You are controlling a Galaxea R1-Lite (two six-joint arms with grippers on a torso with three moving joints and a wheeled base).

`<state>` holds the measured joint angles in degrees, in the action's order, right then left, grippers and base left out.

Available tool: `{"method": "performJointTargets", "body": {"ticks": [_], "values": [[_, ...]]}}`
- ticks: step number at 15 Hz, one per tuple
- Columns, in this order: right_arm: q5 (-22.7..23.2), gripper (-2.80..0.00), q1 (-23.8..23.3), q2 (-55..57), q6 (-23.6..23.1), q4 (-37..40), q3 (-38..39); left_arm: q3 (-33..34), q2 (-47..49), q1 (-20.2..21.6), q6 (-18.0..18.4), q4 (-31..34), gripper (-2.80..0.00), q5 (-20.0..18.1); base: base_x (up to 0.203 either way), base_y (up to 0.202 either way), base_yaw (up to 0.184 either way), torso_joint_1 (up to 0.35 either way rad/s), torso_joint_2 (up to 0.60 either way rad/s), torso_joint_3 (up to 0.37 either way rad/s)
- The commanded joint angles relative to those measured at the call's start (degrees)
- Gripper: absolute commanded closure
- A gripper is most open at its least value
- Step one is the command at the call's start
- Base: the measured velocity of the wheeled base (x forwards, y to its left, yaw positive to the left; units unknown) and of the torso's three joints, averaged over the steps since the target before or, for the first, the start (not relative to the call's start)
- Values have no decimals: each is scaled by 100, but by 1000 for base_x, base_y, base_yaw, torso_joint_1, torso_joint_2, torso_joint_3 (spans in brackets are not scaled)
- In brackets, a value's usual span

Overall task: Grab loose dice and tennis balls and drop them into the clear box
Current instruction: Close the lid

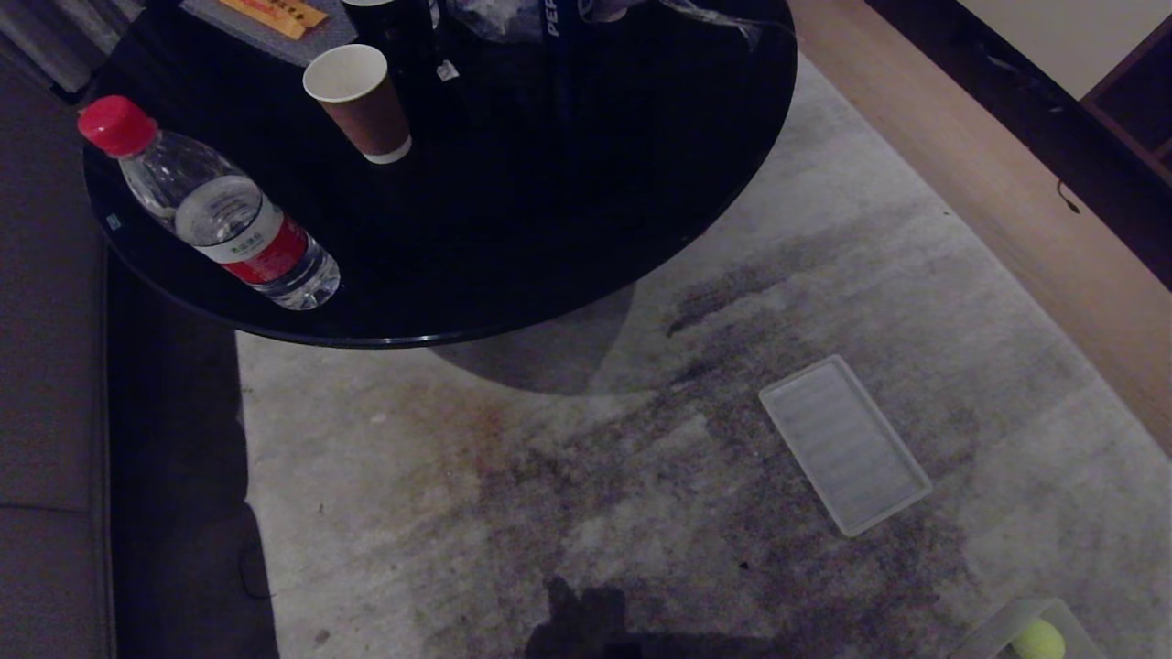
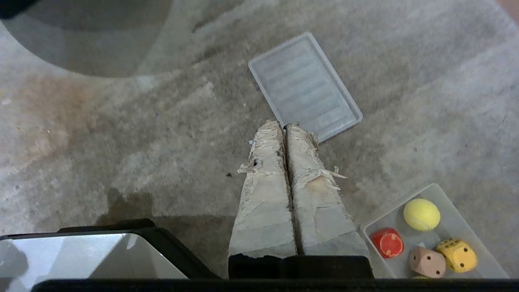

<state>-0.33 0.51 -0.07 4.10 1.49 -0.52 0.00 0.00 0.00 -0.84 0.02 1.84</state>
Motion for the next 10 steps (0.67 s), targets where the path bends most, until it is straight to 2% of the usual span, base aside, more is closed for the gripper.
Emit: {"method": "performJointTargets", "body": {"ticks": [1,10], "values": [[-2,0,2,7,3,1,0,9,9,0,5,3,0,0,0,0,0,4,9,-191],[-2,0,2,7,0,1,0,9,9,0,5,6,0,9,0,0,0,2,3,-197]]}}
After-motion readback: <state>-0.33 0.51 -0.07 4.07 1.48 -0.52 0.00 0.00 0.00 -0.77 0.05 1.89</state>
